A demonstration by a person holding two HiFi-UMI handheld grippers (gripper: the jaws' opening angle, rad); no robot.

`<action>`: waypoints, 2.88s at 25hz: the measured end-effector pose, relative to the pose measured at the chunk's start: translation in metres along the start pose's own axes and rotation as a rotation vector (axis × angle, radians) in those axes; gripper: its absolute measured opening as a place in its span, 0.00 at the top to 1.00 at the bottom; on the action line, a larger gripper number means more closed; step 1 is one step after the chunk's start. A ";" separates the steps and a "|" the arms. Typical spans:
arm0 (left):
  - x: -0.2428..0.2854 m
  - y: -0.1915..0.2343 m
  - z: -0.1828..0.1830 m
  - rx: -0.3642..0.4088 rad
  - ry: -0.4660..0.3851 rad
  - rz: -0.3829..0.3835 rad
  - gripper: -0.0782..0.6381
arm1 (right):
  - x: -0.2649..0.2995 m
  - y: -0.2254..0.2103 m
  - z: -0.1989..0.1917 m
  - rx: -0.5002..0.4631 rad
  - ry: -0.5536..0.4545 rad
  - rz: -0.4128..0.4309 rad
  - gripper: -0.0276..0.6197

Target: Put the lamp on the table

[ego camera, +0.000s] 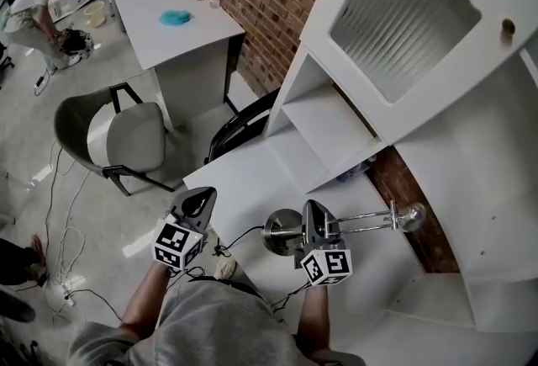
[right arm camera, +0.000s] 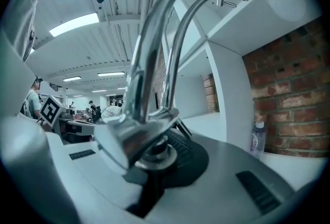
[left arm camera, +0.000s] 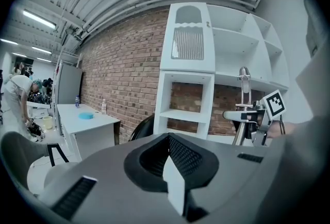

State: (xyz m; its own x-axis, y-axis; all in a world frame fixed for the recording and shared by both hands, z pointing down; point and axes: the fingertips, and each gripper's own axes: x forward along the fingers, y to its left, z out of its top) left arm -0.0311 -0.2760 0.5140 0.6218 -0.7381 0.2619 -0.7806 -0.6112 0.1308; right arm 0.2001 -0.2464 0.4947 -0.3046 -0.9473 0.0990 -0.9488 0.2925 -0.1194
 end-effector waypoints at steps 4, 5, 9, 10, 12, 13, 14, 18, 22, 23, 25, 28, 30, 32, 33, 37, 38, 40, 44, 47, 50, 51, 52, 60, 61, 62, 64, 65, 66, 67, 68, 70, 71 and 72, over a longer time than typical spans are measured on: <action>0.015 -0.002 -0.002 -0.002 0.017 -0.003 0.89 | 0.010 -0.012 -0.010 -0.007 0.019 0.008 0.93; 0.018 -0.004 -0.003 -0.002 0.020 -0.005 0.89 | 0.011 -0.015 -0.014 -0.009 0.023 0.009 0.93; 0.029 -0.004 -0.008 -0.004 0.035 0.004 0.89 | 0.018 -0.026 -0.026 -0.004 0.043 0.013 0.93; 0.031 -0.003 -0.008 -0.005 0.040 0.008 0.89 | 0.020 -0.029 -0.029 0.002 0.046 0.014 0.93; 0.036 -0.001 -0.009 -0.004 0.046 0.017 0.89 | 0.023 -0.034 -0.034 0.012 0.050 0.016 0.93; 0.039 -0.001 -0.009 -0.005 0.049 0.020 0.89 | 0.025 -0.037 -0.036 0.016 0.051 0.017 0.93; 0.041 -0.001 -0.010 -0.007 0.053 0.022 0.89 | 0.026 -0.039 -0.038 0.018 0.052 0.018 0.93; 0.048 -0.004 -0.017 -0.018 0.072 0.016 0.89 | 0.030 -0.046 -0.048 0.018 0.058 0.020 0.93; 0.057 -0.006 -0.020 -0.020 0.077 0.013 0.89 | 0.033 -0.052 -0.058 0.020 0.072 0.021 0.93; 0.060 -0.006 -0.019 -0.014 0.080 0.014 0.89 | 0.034 -0.053 -0.061 0.022 0.074 0.021 0.93; 0.066 -0.006 -0.020 -0.002 0.090 0.013 0.89 | 0.036 -0.056 -0.065 0.026 0.074 0.024 0.93; 0.074 -0.007 -0.022 0.007 0.105 0.002 0.89 | 0.040 -0.060 -0.074 0.024 0.083 0.018 0.93; 0.079 -0.009 -0.022 0.013 0.107 -0.008 0.89 | 0.042 -0.062 -0.080 0.004 0.101 0.010 0.93; 0.082 -0.010 -0.023 0.012 0.112 -0.016 0.89 | 0.042 -0.064 -0.086 -0.017 0.112 0.008 0.93; 0.083 -0.011 -0.025 0.009 0.118 -0.018 0.89 | 0.042 -0.064 -0.089 -0.020 0.112 0.010 0.93; 0.088 -0.010 -0.032 0.012 0.138 -0.019 0.89 | 0.045 -0.068 -0.095 0.016 0.106 0.008 0.93; 0.090 -0.011 -0.031 0.011 0.137 -0.024 0.89 | 0.046 -0.069 -0.096 0.024 0.106 0.004 0.93; 0.093 -0.011 -0.030 0.015 0.139 -0.025 0.89 | 0.047 -0.069 -0.097 0.027 0.109 0.003 0.93; 0.096 -0.010 -0.033 0.007 0.151 -0.031 0.89 | 0.051 -0.065 -0.097 0.014 0.115 0.011 0.93; 0.100 -0.011 -0.033 0.010 0.149 -0.039 0.89 | 0.053 -0.065 -0.098 0.011 0.117 0.013 0.93; 0.102 -0.011 -0.036 0.018 0.153 -0.040 0.89 | 0.055 -0.064 -0.100 0.007 0.117 0.018 0.93; 0.102 -0.011 -0.036 0.017 0.155 -0.040 0.89 | 0.055 -0.063 -0.101 0.005 0.117 0.017 0.93; 0.102 -0.010 -0.037 0.016 0.156 -0.039 0.89 | 0.055 -0.062 -0.101 0.003 0.117 0.016 0.93; 0.092 -0.005 -0.039 0.011 0.157 -0.024 0.89 | 0.056 -0.053 -0.103 -0.030 0.121 0.011 0.93; 0.091 -0.004 -0.039 0.011 0.157 -0.020 0.89 | 0.056 -0.051 -0.103 -0.034 0.122 0.012 0.93; 0.090 -0.002 -0.040 0.010 0.157 -0.016 0.89 | 0.057 -0.050 -0.103 -0.039 0.122 0.012 0.93; 0.088 -0.001 -0.038 0.010 0.153 -0.011 0.89 | 0.058 -0.048 -0.104 -0.048 0.124 0.012 0.93; 0.088 -0.001 -0.038 0.010 0.150 -0.010 0.89 | 0.058 -0.047 -0.104 -0.052 0.125 0.012 0.93; 0.087 -0.001 -0.037 0.009 0.148 -0.007 0.89 | 0.060 -0.046 -0.105 -0.056 0.125 0.013 0.93; 0.087 0.000 -0.037 0.008 0.146 -0.004 0.89 | 0.061 -0.045 -0.105 -0.060 0.124 0.014 0.93; 0.086 0.000 -0.037 0.008 0.143 -0.002 0.89 | 0.062 -0.044 -0.106 -0.064 0.123 0.016 0.93; 0.086 0.000 -0.035 0.008 0.135 -0.002 0.89 | 0.064 -0.041 -0.107 -0.074 0.124 0.019 0.93; 0.085 0.000 -0.035 0.008 0.133 -0.001 0.89 | 0.064 -0.040 -0.107 -0.080 0.126 0.020 0.93; 0.083 0.000 -0.035 0.007 0.132 -0.001 0.89 | 0.065 -0.038 -0.108 -0.086 0.128 0.021 0.93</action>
State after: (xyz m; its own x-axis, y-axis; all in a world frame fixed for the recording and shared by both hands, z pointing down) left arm 0.0184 -0.3272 0.5691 0.6081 -0.6939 0.3855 -0.7794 -0.6141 0.1241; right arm 0.2073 -0.3046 0.6120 -0.3275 -0.9182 0.2228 -0.9441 0.3274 -0.0385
